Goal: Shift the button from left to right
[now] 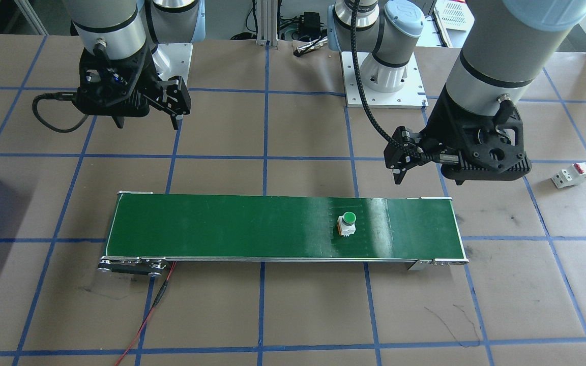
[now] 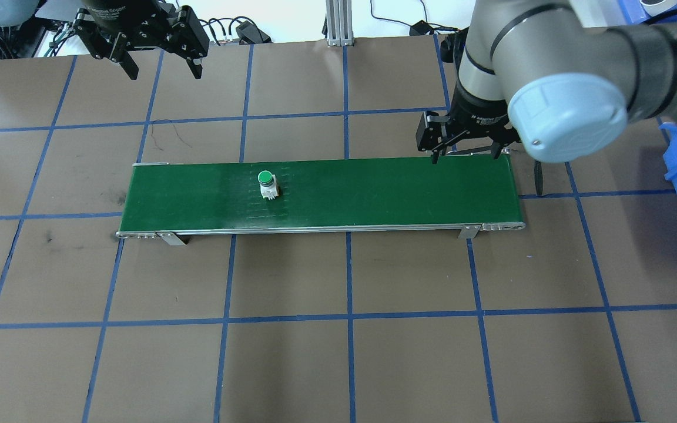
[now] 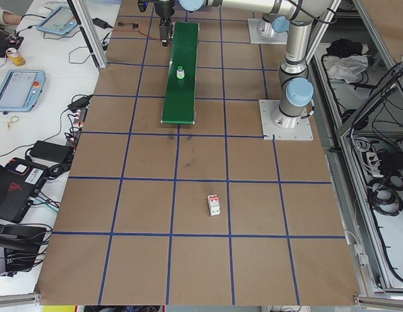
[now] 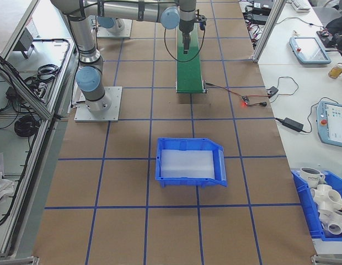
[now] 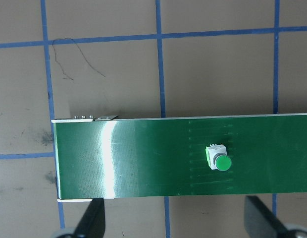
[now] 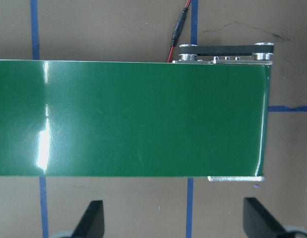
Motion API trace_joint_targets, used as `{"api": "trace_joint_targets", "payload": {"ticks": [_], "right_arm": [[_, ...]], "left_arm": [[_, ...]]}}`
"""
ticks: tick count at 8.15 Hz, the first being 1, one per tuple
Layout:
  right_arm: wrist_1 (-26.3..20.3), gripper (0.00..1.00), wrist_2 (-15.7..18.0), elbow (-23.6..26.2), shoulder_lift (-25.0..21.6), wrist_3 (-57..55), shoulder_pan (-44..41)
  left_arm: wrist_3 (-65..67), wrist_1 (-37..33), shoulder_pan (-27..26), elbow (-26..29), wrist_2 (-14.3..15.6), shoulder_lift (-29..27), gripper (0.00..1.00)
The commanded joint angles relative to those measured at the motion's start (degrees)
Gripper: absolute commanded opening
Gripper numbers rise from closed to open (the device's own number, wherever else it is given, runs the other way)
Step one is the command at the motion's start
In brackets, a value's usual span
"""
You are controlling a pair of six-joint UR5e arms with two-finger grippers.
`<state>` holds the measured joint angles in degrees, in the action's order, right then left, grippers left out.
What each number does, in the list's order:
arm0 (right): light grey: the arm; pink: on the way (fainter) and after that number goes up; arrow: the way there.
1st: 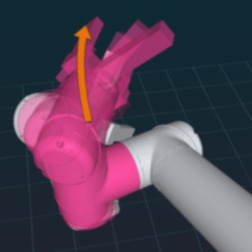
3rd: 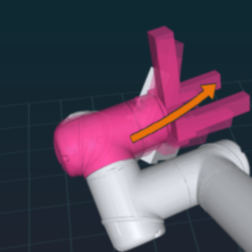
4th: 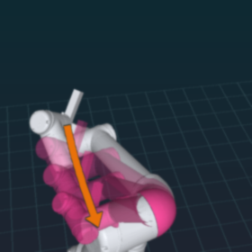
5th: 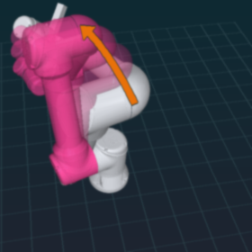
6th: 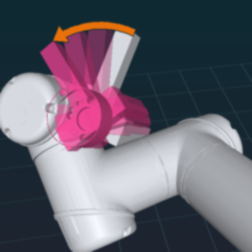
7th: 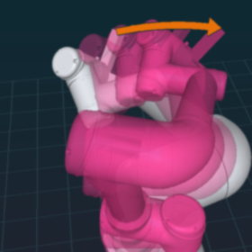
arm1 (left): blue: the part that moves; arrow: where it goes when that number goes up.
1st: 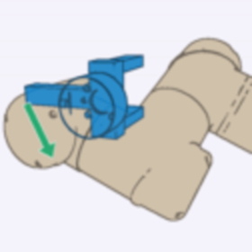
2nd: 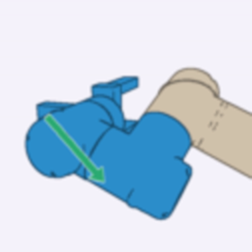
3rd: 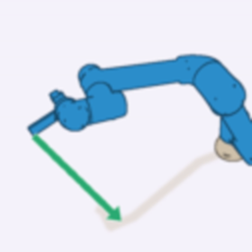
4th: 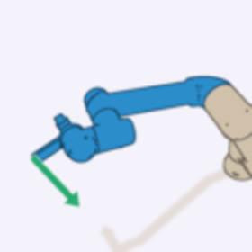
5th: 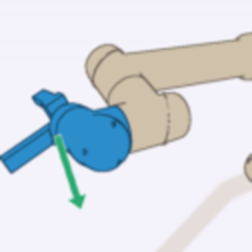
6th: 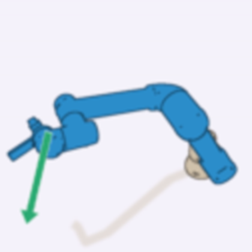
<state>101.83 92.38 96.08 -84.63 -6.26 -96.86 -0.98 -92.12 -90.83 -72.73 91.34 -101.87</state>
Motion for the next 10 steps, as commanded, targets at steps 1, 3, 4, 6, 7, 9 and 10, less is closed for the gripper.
{"api": "trace_joint_targets", "payload": {"ticks": [1,3,4,6,7,9,10], "right_arm": [[15.65,1.0,0.17,7.8,6.39,0.28,0.0],[16.64,1.0,0.0,7.81,8.24,0.28,0.0],[16.64,1.0,-0.01,7.9,8.25,0.2,0.0],[16.82,1.0,-7.0,7.9,8.34,-0.51,0.35],[16.99,0.98,-9.39,7.9,8.34,-0.51,1.31],[16.82,0.98,-18.51,7.9,8.25,-0.51,5.42],[16.82,0.97,-19.16,7.99,8.25,-0.51,6.06]], "left_arm": [[-0.51,0.27,0.03,-0.04,-1.07,0.27,1.0],[-0.69,0.27,0.03,-0.04,-0.72,0.54,1.0],[-0.78,0.27,0.03,-0.04,-0.46,0.62,1.0],[-0.78,0.36,0.03,0.05,-0.46,0.62,1.0],[-0.87,0.36,0.03,-0.13,-0.46,0.8,1.0],[-1.04,0.36,0.73,-0.13,-0.46,0.97,1.0],[-2.18,0.36,0.65,-0.13,-0.37,0.98,1.0]]}}
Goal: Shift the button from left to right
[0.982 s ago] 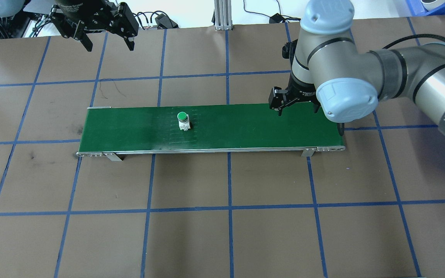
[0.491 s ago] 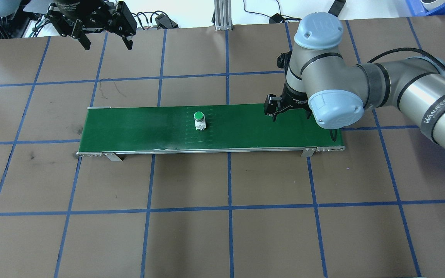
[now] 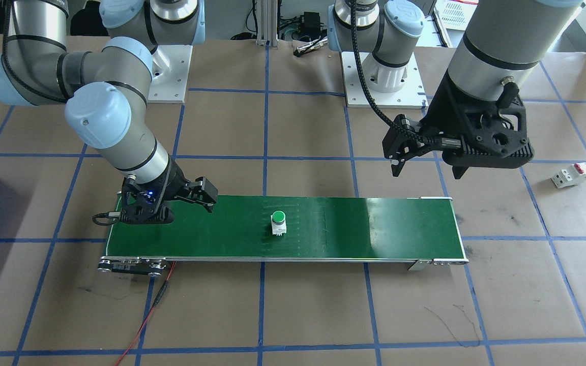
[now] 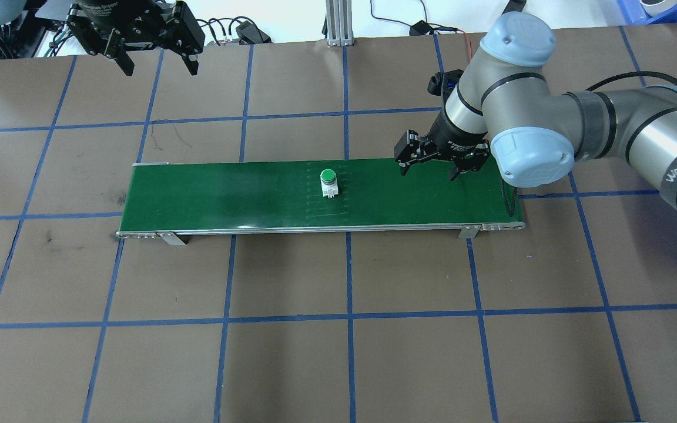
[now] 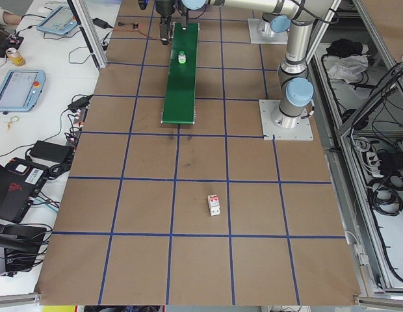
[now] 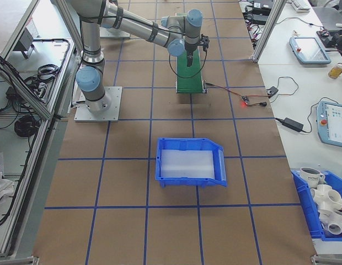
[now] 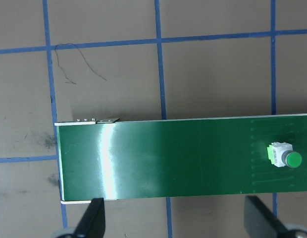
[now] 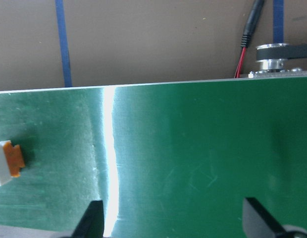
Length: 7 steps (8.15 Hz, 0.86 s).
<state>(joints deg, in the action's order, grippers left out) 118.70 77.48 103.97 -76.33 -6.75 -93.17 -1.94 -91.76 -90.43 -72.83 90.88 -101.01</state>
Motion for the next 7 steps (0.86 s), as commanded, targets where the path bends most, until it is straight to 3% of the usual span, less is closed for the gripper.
{"api": "trace_joint_targets", "payload": {"ticks": [1,7], "right_arm": [[0.04,0.97,-4.44,0.17,-0.05,-0.19,2.38],[0.74,0.96,-4.62,0.26,-0.14,-0.1,2.29]], "left_arm": [[-1.57,0.0,0.34,-0.03,0.0,0.11,1.0],[-3.16,0.0,0.43,-0.11,0.08,0.81,1.0]]}}
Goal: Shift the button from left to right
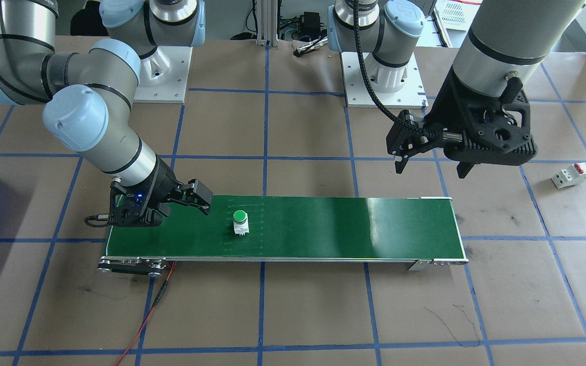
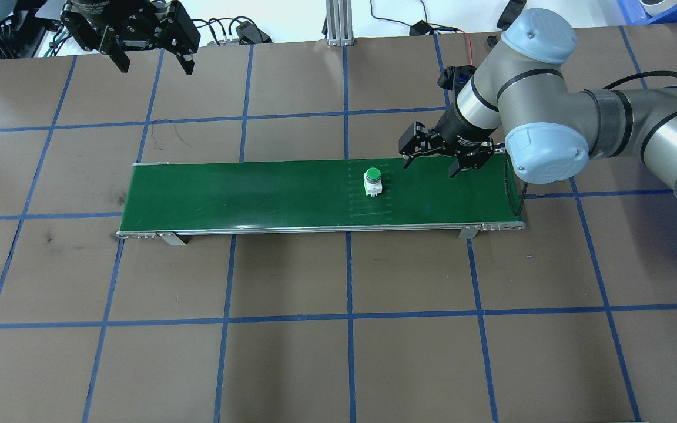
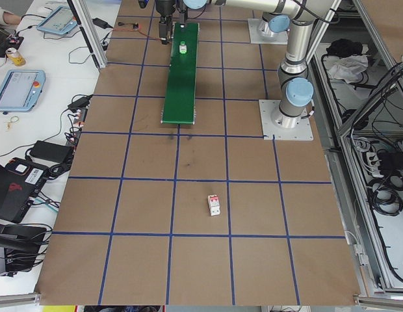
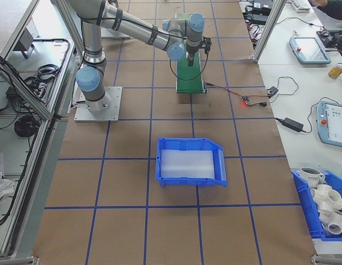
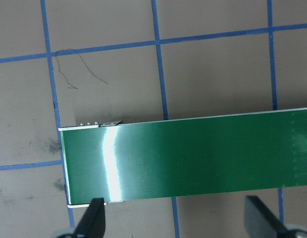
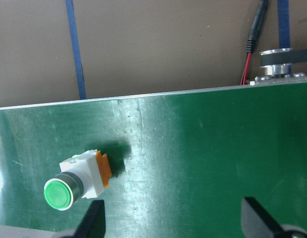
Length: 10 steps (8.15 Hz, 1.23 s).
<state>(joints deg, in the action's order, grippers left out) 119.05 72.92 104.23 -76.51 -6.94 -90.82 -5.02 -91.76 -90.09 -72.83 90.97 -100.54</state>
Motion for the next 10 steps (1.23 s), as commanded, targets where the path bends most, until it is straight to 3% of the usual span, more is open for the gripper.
{"api": "trace_joint_targets", "payload": {"ticks": [1,6,7,8,9,10], "right_arm": [[0.48,0.96,0.29,0.0,0.05,0.52,-0.06],[0.84,0.95,1.25,0.0,1.88,1.05,-0.15],[1.18,0.87,1.87,0.0,2.94,3.84,-0.15],[1.19,0.71,5.53,0.18,3.56,7.0,-0.15],[0.93,0.42,7.57,0.18,3.74,8.07,-0.06],[0.84,0.29,9.59,0.09,3.65,11.22,-0.06]], "left_arm": [[0.01,0.0,0.0,-0.12,0.17,0.43,1.0],[-0.07,-0.53,0.0,-0.03,0.17,0.43,1.0],[-0.08,-0.53,0.0,-0.12,0.17,0.43,1.0],[-0.08,-0.53,0.0,-0.12,0.17,0.43,1.0],[-0.08,-0.53,0.0,-0.12,0.17,0.43,1.0],[-0.08,-0.53,0.0,-0.21,0.17,0.43,1.0]]}}
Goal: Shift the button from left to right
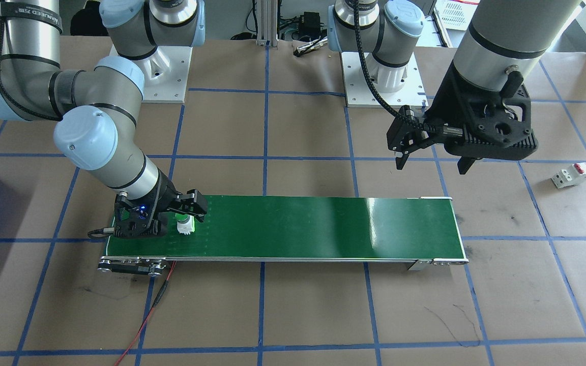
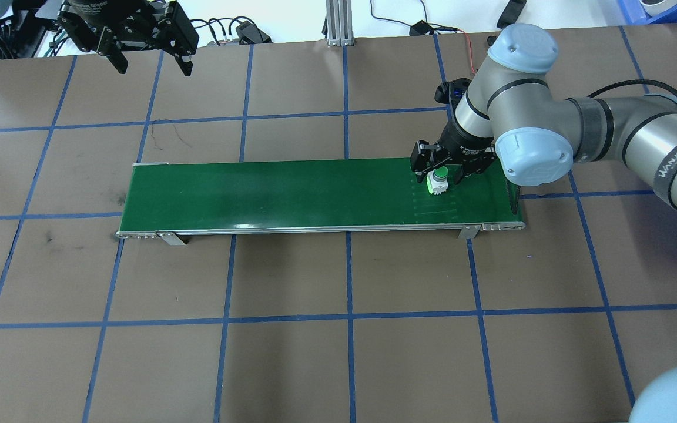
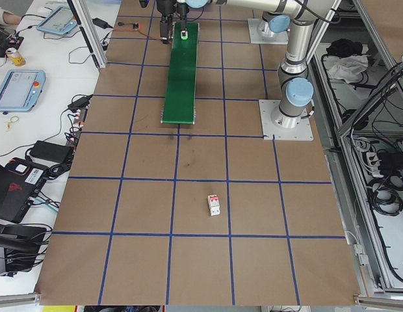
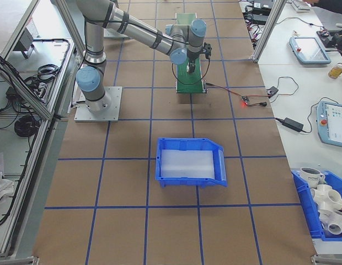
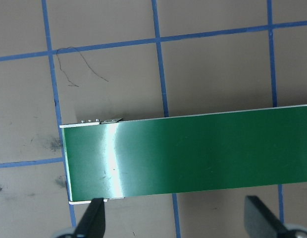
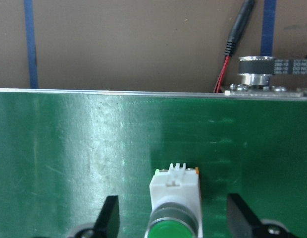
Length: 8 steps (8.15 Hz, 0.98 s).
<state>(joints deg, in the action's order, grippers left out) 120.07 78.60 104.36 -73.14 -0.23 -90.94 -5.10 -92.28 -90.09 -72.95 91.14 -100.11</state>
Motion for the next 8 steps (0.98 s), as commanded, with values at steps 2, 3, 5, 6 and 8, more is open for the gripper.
{"api": "trace_joint_targets", "payload": {"ticks": [2,3,5,6,8], "right_arm": [[-0.19,0.0,5.94,-0.99,-0.41,7.7,0.15],[-0.89,0.0,8.47,-3.17,-0.68,8.66,0.5],[-9.99,0.0,9.2,-10.11,-1.38,18.28,5.3],[-12.21,0.0,9.2,-10.75,-2.69,25.38,9.34],[-16.95,0.0,12.6,-10.84,-5.94,44.09,18.82]], "left_arm": [[0.0,0.0,0.18,-0.09,0.0,0.0,1.0],[0.0,0.0,0.18,-0.09,-0.09,0.0,1.0],[-0.09,0.17,0.26,0.09,-0.09,-0.09,1.0],[-0.35,0.09,0.18,-0.08,-0.09,0.0,1.0],[-0.35,0.18,0.18,-0.09,-0.09,-0.09,1.0]]}}
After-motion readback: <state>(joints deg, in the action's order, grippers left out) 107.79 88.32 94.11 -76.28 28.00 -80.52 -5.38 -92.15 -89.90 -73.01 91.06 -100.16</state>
